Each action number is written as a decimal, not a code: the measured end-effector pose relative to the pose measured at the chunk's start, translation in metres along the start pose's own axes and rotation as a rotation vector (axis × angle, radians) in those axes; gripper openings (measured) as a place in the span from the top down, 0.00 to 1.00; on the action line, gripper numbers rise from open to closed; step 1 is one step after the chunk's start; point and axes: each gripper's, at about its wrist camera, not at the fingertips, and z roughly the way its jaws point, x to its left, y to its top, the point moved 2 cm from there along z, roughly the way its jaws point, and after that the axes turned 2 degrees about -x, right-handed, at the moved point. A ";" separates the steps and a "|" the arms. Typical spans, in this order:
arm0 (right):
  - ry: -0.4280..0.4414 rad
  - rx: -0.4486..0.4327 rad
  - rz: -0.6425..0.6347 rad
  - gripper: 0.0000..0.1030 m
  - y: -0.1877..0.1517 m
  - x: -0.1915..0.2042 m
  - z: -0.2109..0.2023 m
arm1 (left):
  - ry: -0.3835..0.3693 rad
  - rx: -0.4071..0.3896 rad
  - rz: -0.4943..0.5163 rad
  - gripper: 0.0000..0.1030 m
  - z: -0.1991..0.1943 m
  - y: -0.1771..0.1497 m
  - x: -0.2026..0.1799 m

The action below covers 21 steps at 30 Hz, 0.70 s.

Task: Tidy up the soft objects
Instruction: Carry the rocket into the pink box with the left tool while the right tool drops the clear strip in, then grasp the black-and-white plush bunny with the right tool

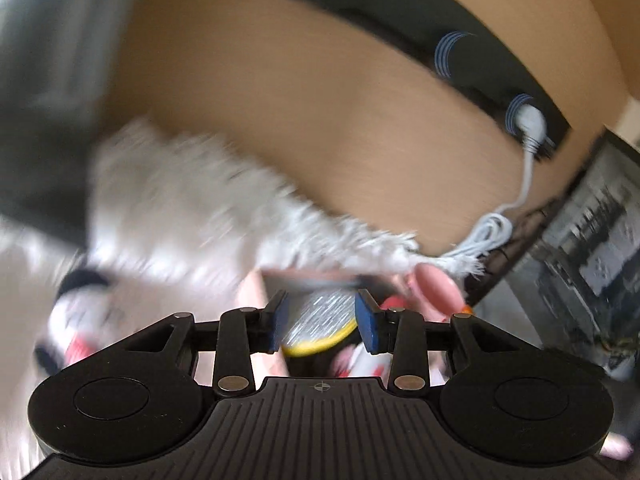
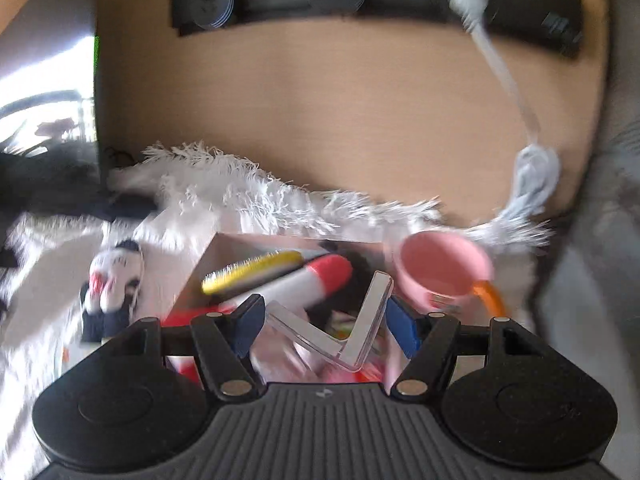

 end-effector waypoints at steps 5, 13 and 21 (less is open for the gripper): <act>0.041 0.119 0.068 0.34 0.001 0.001 0.072 | 0.090 0.025 -0.062 0.61 -0.037 -0.047 0.032; 0.062 0.110 -0.016 0.28 0.010 0.020 0.083 | 0.211 0.106 -0.197 0.61 -0.084 -0.113 0.077; 0.079 0.055 -0.084 0.21 -0.020 0.016 0.006 | 0.257 0.100 -0.218 0.61 -0.112 -0.130 0.096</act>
